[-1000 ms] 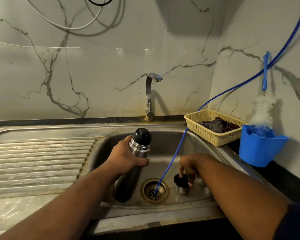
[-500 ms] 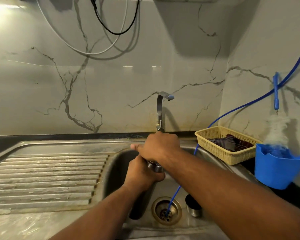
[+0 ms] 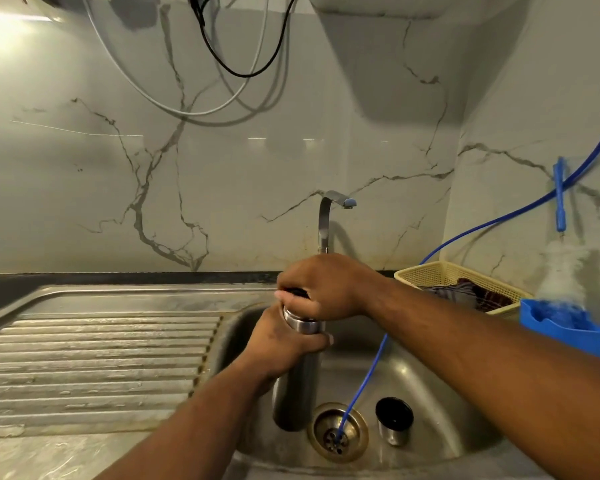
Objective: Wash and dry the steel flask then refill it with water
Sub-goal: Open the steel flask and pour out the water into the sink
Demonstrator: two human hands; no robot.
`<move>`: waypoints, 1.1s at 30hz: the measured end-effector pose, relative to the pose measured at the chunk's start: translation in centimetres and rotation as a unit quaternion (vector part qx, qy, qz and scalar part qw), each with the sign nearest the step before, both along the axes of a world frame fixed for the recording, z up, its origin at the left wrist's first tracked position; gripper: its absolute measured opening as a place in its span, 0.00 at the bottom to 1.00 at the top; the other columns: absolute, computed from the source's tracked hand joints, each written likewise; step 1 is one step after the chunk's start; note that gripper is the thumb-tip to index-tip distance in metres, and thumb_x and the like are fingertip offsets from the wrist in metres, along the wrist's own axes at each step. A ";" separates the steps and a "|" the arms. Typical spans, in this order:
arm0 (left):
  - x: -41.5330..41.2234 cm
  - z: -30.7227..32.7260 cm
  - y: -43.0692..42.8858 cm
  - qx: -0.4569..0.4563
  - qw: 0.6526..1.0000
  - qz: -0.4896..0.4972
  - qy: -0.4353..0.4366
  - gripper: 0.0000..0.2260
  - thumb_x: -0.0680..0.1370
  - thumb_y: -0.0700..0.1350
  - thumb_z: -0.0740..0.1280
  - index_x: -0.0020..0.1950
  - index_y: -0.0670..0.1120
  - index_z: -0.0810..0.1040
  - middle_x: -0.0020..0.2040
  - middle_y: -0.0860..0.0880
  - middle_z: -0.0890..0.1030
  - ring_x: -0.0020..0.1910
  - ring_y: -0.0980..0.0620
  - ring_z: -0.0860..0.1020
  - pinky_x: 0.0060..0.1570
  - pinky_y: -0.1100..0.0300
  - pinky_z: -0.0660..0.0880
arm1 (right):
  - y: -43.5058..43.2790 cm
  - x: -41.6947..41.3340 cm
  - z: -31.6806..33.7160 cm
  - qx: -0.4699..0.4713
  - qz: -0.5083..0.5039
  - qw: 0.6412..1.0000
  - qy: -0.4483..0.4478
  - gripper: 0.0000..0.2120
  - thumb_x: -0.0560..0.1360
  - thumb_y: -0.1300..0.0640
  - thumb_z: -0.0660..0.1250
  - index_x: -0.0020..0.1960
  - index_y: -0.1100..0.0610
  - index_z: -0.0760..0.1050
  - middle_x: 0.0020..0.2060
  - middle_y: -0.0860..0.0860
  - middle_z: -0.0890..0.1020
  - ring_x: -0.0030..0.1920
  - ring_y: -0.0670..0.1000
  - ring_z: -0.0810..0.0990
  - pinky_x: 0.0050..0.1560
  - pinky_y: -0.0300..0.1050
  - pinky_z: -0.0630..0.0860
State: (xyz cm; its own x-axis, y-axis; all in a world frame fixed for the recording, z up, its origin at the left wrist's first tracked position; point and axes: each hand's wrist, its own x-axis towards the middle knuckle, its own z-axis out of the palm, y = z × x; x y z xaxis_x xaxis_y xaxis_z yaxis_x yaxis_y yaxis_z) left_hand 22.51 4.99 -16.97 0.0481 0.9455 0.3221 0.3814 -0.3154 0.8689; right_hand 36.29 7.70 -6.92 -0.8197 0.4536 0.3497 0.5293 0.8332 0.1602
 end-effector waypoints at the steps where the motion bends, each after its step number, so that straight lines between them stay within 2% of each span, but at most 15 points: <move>1: 0.0 -0.3 0.2 -0.004 1.000 0.007 0.002 0.25 0.60 0.50 0.83 0.54 0.50 0.81 0.45 0.52 0.86 0.44 0.55 0.85 0.48 0.54 0.83 | -0.2 0.1 -0.1 -0.026 -0.039 0.999 0.020 0.15 0.80 0.40 0.62 0.48 0.51 0.78 0.40 0.47 0.81 0.39 0.48 0.77 0.40 0.46 0.76; 4: -0.1 -1.0 0.4 -0.020 0.999 0.035 0.014 0.30 0.56 0.53 0.82 0.56 0.52 0.80 0.46 0.54 0.86 0.44 0.58 0.84 0.48 0.56 0.83 | -1.1 -0.2 -0.3 -0.034 -0.242 0.969 -0.013 0.30 0.72 0.24 0.59 0.42 0.52 0.74 0.38 0.48 0.80 0.38 0.49 0.79 0.41 0.48 0.79; 6: -0.3 -1.2 0.4 -0.019 0.998 0.040 0.036 0.29 0.58 0.49 0.83 0.57 0.54 0.79 0.47 0.55 0.85 0.46 0.58 0.83 0.49 0.58 0.82 | -1.1 -0.1 -0.7 -0.077 -0.280 0.957 -0.006 0.32 0.71 0.22 0.60 0.38 0.53 0.74 0.34 0.49 0.78 0.35 0.49 0.78 0.36 0.46 0.76; 8: -0.4 -1.3 0.3 -0.011 0.997 0.036 0.064 0.28 0.61 0.46 0.83 0.58 0.55 0.77 0.50 0.56 0.84 0.49 0.58 0.82 0.52 0.59 0.80 | -1.0 0.7 -1.0 -0.163 -0.244 0.955 0.042 0.30 0.71 0.26 0.65 0.43 0.55 0.78 0.37 0.50 0.80 0.37 0.50 0.78 0.37 0.46 0.74; 11: -0.3 -1.3 0.2 -0.009 0.996 0.018 0.085 0.31 0.63 0.44 0.83 0.61 0.56 0.75 0.51 0.56 0.83 0.50 0.59 0.81 0.51 0.63 0.78 | -0.5 2.7 -1.0 -0.220 -0.148 0.964 0.025 0.22 0.73 0.39 0.74 0.63 0.48 0.79 0.52 0.45 0.79 0.53 0.48 0.78 0.50 0.42 0.75; 13: -0.1 -1.3 0.2 -0.015 0.996 0.003 0.084 0.33 0.62 0.44 0.83 0.64 0.56 0.75 0.52 0.55 0.83 0.51 0.58 0.82 0.51 0.63 0.79 | -0.5 4.0 -0.9 -0.256 -0.093 0.962 0.019 0.24 0.73 0.49 0.77 0.66 0.41 0.76 0.56 0.42 0.74 0.58 0.45 0.74 0.56 0.39 0.73; 15: 0.0 -1.3 0.2 -0.019 0.996 -0.006 0.090 0.35 0.62 0.44 0.83 0.66 0.56 0.75 0.52 0.56 0.83 0.51 0.58 0.82 0.53 0.62 0.80 | -0.6 4.8 -1.1 -0.303 -0.070 0.949 0.049 0.27 0.71 0.52 0.78 0.66 0.37 0.76 0.58 0.39 0.73 0.61 0.44 0.73 0.60 0.40 0.74; 16: 0.1 -1.4 0.1 -0.020 0.995 -0.006 0.097 0.36 0.63 0.44 0.83 0.68 0.55 0.74 0.52 0.56 0.83 0.51 0.58 0.82 0.54 0.61 0.80 | -0.8 4.9 -1.5 -0.313 -0.076 0.944 0.070 0.28 0.70 0.50 0.79 0.67 0.36 0.75 0.59 0.39 0.73 0.62 0.44 0.73 0.61 0.42 0.75; 18: 0.3 -1.4 0.1 -0.024 0.993 -0.002 0.114 0.36 0.64 0.45 0.82 0.69 0.55 0.72 0.54 0.56 0.81 0.53 0.59 0.80 0.55 0.63 0.78 | -1.4 4.4 -2.2 -0.296 -0.136 0.938 0.119 0.29 0.68 0.36 0.77 0.67 0.38 0.75 0.59 0.41 0.76 0.58 0.44 0.76 0.58 0.42 0.77; 20: 0.4 -1.4 -0.2 -0.026 0.991 0.003 0.133 0.31 0.66 0.44 0.82 0.62 0.58 0.71 0.51 0.61 0.78 0.50 0.63 0.77 0.47 0.71 0.73 | -2.0 3.7 -3.0 -0.239 -0.227 0.936 0.120 0.32 0.66 0.22 0.64 0.57 0.45 0.79 0.49 0.44 0.81 0.48 0.46 0.80 0.49 0.43 0.80; 22: 0.5 -1.6 -0.2 -0.021 0.988 0.001 0.150 0.28 0.66 0.43 0.82 0.57 0.60 0.71 0.50 0.61 0.78 0.50 0.62 0.77 0.42 0.74 0.70 | -2.5 3.1 -3.7 -0.174 -0.286 0.940 0.069 0.37 0.65 0.16 0.55 0.43 0.50 0.77 0.37 0.47 0.81 0.38 0.47 0.79 0.37 0.44 0.75; 25: 0.5 -1.5 -0.3 -0.020 0.986 0.000 0.168 0.27 0.64 0.43 0.82 0.56 0.57 0.73 0.50 0.59 0.80 0.49 0.62 0.79 0.43 0.72 0.72 | -3.0 2.7 -3.9 -0.185 -0.282 0.939 0.063 0.31 0.71 0.22 0.59 0.38 0.51 0.72 0.34 0.48 0.76 0.34 0.47 0.73 0.33 0.42 0.65; 28: 0.4 -1.4 -0.4 -0.011 0.986 -0.003 0.164 0.29 0.63 0.44 0.82 0.59 0.56 0.75 0.51 0.57 0.82 0.52 0.59 0.80 0.49 0.68 0.75 | -3.1 3.2 -3.3 -0.215 -0.236 0.945 0.072 0.23 0.73 0.29 0.66 0.48 0.48 0.75 0.41 0.44 0.77 0.42 0.46 0.76 0.36 0.41 0.66; 30: 0.3 -1.3 -0.4 -0.010 0.987 -0.007 0.163 0.30 0.63 0.44 0.83 0.60 0.57 0.75 0.51 0.57 0.82 0.51 0.61 0.80 0.48 0.69 0.75 | -3.0 3.9 -2.9 -0.233 -0.183 0.953 0.055 0.18 0.75 0.38 0.71 0.61 0.44 0.76 0.50 0.42 0.77 0.51 0.46 0.76 0.42 0.37 0.67; 33: 0.0 -1.4 -0.4 -0.014 0.988 -0.012 0.156 0.31 0.62 0.44 0.83 0.58 0.61 0.73 0.50 0.57 0.82 0.49 0.61 0.81 0.49 0.69 0.75 | -2.5 4.7 -2.8 -0.240 -0.121 0.963 0.035 0.26 0.73 0.54 0.76 0.66 0.35 0.74 0.61 0.41 0.73 0.62 0.45 0.72 0.57 0.41 0.71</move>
